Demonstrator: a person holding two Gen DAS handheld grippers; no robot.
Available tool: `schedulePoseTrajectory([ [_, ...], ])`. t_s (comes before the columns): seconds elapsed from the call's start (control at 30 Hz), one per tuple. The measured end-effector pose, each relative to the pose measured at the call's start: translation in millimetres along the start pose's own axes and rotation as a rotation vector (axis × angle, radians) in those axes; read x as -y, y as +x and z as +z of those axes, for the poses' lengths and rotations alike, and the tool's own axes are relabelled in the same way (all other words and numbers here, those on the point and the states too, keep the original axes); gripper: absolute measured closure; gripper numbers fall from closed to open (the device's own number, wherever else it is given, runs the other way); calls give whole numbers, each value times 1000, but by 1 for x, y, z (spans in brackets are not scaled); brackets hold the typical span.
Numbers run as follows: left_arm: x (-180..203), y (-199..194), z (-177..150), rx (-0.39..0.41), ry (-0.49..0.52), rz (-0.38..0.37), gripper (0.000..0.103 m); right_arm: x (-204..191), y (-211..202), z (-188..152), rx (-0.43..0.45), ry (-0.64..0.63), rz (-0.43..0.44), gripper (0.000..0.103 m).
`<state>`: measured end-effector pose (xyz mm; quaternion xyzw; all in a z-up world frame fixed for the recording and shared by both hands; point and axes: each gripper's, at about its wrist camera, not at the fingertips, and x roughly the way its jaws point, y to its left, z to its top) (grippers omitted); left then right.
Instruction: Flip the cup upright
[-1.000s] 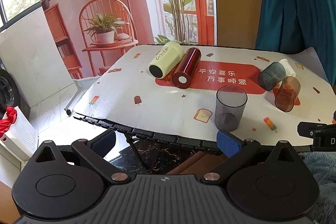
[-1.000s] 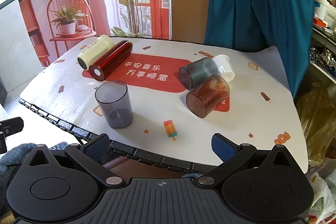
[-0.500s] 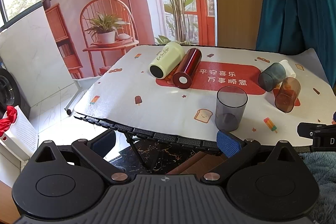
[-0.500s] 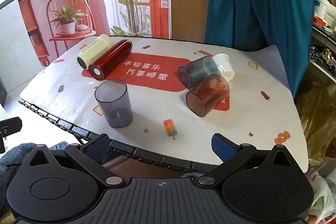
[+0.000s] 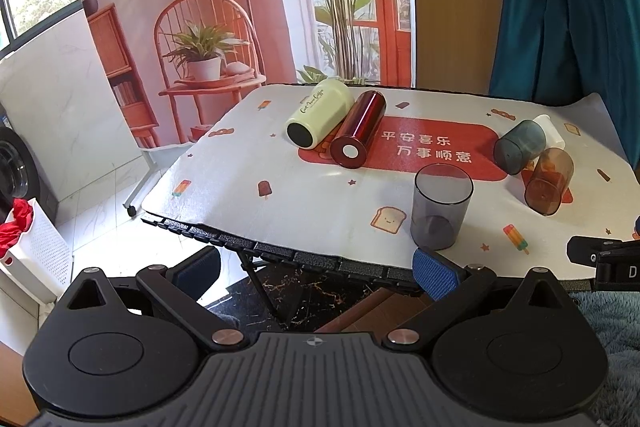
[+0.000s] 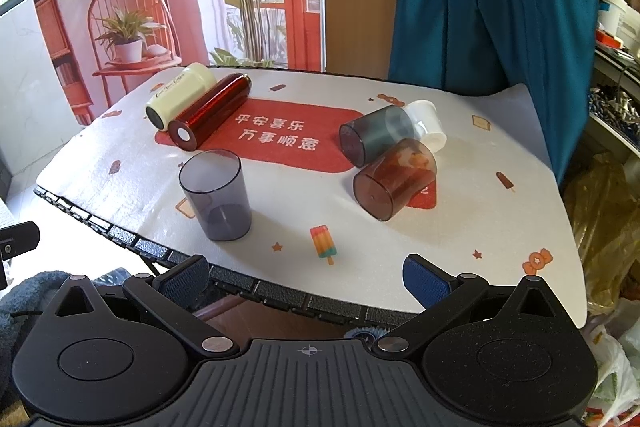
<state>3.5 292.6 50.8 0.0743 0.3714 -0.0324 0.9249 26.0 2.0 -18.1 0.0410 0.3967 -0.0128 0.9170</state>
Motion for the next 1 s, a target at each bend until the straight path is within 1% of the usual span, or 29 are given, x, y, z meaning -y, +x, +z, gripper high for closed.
schedulePoseTrajectory([
  [1.0, 4, 0, 2, 3, -10, 4, 0, 2, 0, -1, -4, 2, -1, 0],
])
